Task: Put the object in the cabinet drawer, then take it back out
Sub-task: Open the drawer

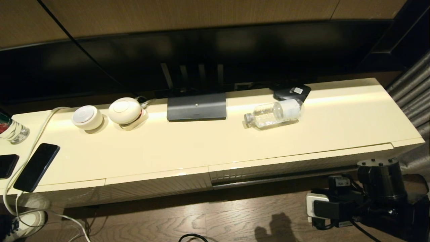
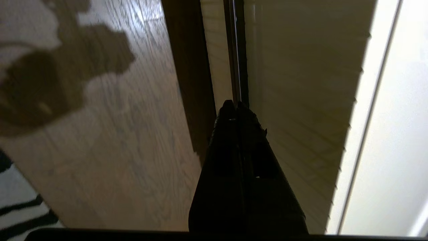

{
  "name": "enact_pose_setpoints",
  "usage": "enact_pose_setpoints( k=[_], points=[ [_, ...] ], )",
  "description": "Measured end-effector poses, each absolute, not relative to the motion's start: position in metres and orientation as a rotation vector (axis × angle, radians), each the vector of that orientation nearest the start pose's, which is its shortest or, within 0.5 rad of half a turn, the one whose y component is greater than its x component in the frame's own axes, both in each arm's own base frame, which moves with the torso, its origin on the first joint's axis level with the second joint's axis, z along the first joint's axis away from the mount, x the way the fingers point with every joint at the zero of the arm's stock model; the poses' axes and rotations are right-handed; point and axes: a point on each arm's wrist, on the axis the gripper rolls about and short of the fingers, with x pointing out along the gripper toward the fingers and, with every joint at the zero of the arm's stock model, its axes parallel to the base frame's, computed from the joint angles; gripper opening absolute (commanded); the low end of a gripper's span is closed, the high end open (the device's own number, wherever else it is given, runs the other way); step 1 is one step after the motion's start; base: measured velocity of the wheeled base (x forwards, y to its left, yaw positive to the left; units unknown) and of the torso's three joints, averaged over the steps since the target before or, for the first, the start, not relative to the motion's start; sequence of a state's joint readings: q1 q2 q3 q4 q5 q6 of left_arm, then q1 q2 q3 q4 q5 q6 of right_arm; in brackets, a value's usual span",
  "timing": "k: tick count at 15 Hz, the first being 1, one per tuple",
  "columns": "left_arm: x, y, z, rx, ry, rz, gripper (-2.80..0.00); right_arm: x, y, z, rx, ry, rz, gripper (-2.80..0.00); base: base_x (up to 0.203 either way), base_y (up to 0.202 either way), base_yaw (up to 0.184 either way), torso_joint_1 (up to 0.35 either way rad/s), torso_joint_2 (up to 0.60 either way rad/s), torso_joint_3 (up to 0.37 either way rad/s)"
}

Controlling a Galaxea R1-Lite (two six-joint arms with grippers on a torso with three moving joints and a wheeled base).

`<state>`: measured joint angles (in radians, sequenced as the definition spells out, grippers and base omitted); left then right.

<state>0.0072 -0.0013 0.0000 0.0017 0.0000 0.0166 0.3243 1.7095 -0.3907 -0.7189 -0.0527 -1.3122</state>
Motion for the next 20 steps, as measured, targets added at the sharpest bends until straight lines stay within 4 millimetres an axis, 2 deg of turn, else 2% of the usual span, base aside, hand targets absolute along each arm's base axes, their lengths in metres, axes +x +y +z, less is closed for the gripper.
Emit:
enact_pose_setpoints(
  k=[5,9,16,17,20],
  points=[
    [-0.023,0.0,0.075,0.017,0.0,0.008,-2.8,0.248,0.084,0.066,-1.358,0.221,0.589,-2.8,0.0,0.0,0.0,0.0,0.0,0.0],
    [-0.023,0.0,0.075,0.017,0.0,0.008,-2.8,0.246,0.083,0.047,-1.359,0.252,0.612,-2.8,0.0,0.0,0.0,0.0,0.0,0.0],
    [-0.023,0.0,0.075,0.016,0.0,0.008,-2.8,0.244,0.075,0.041,-1.502,0.253,0.709,-2.8,0.0,0.0,0.0,0.0,0.0,0.0],
    [-0.023,0.0,0.075,0.016,0.0,0.008,-2.8,0.243,0.07,0.039,-1.544,0.252,0.729,0.0,0.0,0.0,0.0,0.0,0.0,0.0],
    [-0.023,0.0,0.075,0.017,0.001,0.007,-2.8,0.238,0.062,0.032,-1.599,0.257,0.784,0.0,0.0,0.0,0.0,0.0,0.0,0.0]
  ],
)
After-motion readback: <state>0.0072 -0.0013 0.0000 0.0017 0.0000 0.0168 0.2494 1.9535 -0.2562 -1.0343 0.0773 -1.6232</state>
